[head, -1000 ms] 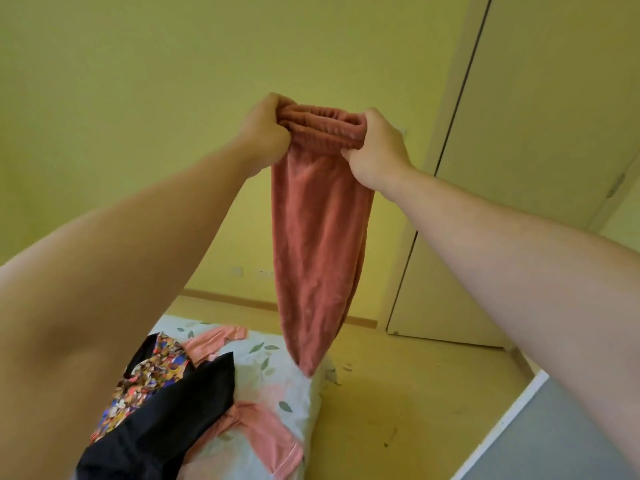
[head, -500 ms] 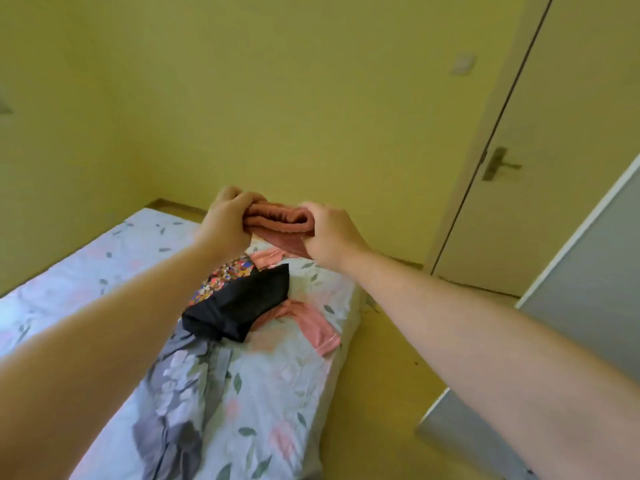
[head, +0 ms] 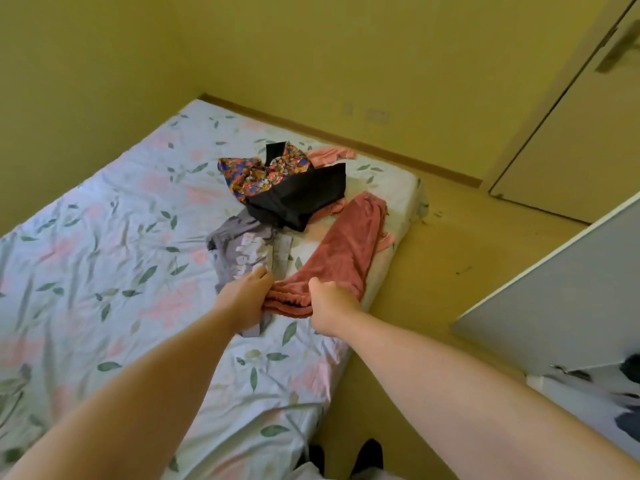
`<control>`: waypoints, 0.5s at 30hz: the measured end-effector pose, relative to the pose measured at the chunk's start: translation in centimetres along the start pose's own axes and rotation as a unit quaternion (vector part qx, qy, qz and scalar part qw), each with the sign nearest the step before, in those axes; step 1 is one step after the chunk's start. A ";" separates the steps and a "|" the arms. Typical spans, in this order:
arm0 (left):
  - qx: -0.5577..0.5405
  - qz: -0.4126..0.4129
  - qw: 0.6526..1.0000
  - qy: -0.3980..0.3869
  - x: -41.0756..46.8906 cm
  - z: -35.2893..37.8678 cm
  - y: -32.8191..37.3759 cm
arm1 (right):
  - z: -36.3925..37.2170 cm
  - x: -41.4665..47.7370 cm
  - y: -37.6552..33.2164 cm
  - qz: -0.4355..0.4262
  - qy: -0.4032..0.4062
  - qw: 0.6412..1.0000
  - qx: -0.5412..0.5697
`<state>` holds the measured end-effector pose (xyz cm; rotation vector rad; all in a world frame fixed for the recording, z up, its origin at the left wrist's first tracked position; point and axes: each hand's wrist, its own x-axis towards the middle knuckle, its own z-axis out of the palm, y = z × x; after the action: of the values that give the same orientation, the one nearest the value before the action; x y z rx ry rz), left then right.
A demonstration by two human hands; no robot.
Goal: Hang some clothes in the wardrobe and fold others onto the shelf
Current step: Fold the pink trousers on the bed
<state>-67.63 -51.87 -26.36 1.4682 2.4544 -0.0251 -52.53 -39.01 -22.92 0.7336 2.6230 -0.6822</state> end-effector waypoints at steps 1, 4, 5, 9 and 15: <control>-0.001 0.006 1.000 -0.004 -1.3 0.7 -0.7 | 1.3 -0.3 -1.0 -0.001 -0.011 1.000 -0.012; -0.027 0.015 0.999 -0.010 -4.9 2.4 -2.8 | 4.8 -1.5 -4.0 -0.021 -0.044 0.998 -0.040; -0.025 0.018 0.999 -0.014 -6.0 3.0 -3.6 | 5.9 -1.9 -5.0 -0.027 -0.054 0.997 -0.046; 0.002 0.022 0.998 -0.059 -10.2 5.1 -6.9 | 9.6 -2.9 -8.8 -0.049 -0.095 0.993 -0.059; 0.015 -0.006 0.988 -0.151 -16.3 7.9 -11.6 | 14.3 -4.3 -14.4 -0.113 -0.152 0.978 -0.082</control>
<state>-68.64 -72.76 -31.38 1.3491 2.2274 -0.2675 -54.39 -59.05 -27.84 0.2604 2.4584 -0.5778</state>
